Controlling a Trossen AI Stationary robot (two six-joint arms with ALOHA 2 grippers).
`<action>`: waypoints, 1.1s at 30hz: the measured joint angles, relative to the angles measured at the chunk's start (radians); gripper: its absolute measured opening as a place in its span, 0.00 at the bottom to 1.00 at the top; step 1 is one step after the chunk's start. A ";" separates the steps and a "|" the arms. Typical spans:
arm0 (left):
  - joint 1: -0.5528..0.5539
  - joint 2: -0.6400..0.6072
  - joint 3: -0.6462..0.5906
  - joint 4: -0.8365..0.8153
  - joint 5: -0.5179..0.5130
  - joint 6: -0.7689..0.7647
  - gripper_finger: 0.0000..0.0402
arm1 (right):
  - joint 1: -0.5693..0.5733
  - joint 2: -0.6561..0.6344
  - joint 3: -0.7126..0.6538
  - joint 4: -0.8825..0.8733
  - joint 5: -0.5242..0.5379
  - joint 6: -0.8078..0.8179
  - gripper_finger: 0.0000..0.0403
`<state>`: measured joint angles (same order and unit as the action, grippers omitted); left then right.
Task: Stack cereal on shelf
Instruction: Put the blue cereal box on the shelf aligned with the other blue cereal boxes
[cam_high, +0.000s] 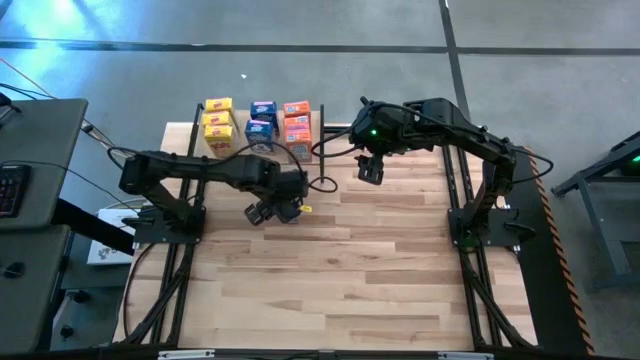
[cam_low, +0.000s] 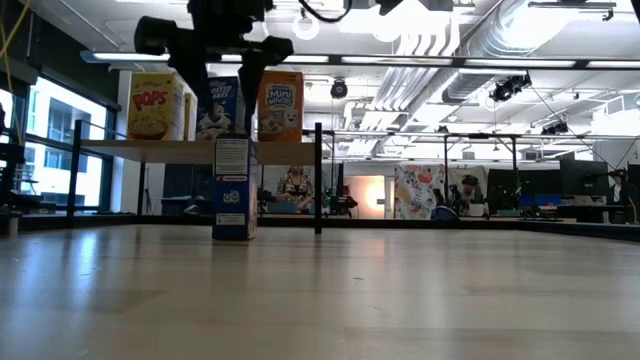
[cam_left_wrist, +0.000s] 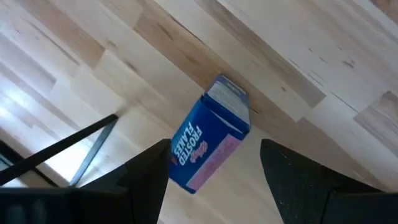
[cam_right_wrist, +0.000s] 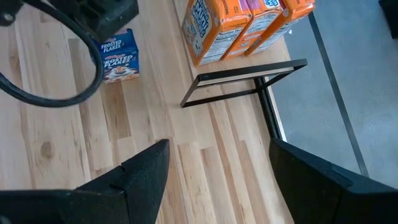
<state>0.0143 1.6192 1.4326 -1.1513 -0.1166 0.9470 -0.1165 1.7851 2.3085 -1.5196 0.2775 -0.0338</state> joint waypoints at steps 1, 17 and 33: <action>0.000 0.006 0.000 -0.001 -0.001 0.000 0.60 | 0.000 0.000 0.000 -0.001 0.000 0.000 0.67; 0.000 0.057 0.000 0.015 -0.051 0.008 0.60 | 0.000 0.000 0.000 -0.003 -0.034 -0.012 0.67; 0.000 0.080 0.000 -0.004 -0.101 0.049 0.60 | 0.000 0.000 0.000 -0.003 -0.052 -0.018 0.67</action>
<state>0.0143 1.6989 1.4330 -1.1555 -0.2178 0.9957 -0.1165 1.7851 2.3085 -1.5223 0.2258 -0.0521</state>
